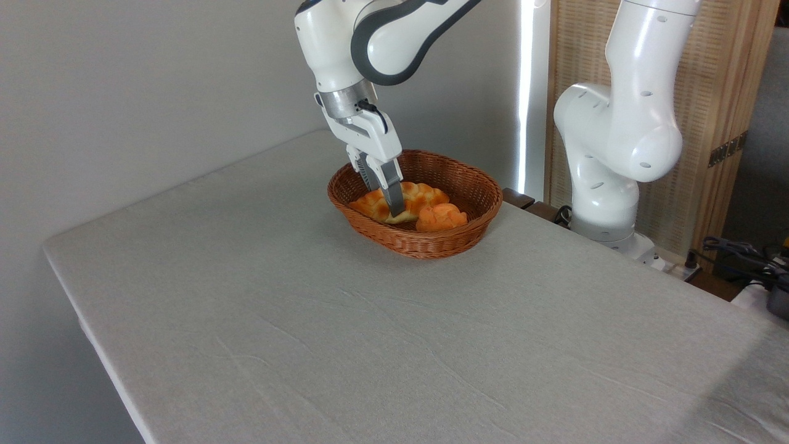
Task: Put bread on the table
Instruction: 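Close the gripper on the croissant inside the basket, then lift the croissant out of the basket and carry it beside the basket, then lower the croissant onto the tabletop and open the gripper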
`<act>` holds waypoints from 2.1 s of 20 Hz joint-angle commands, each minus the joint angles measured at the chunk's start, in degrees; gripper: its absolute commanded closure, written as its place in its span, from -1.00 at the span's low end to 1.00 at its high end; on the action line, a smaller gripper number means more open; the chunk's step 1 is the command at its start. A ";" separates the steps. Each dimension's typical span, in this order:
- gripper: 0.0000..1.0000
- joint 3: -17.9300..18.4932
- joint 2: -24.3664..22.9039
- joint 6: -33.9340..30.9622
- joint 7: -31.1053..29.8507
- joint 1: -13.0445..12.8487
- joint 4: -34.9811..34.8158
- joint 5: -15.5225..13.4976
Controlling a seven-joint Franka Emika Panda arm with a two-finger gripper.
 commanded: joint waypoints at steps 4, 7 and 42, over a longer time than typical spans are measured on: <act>0.67 0.68 -0.22 -1.39 0.61 -0.40 1.32 0.36; 0.67 1.99 0.04 -15.75 2.10 -0.40 10.00 0.45; -1.00 12.90 27.83 13.37 -2.38 0.48 34.38 4.49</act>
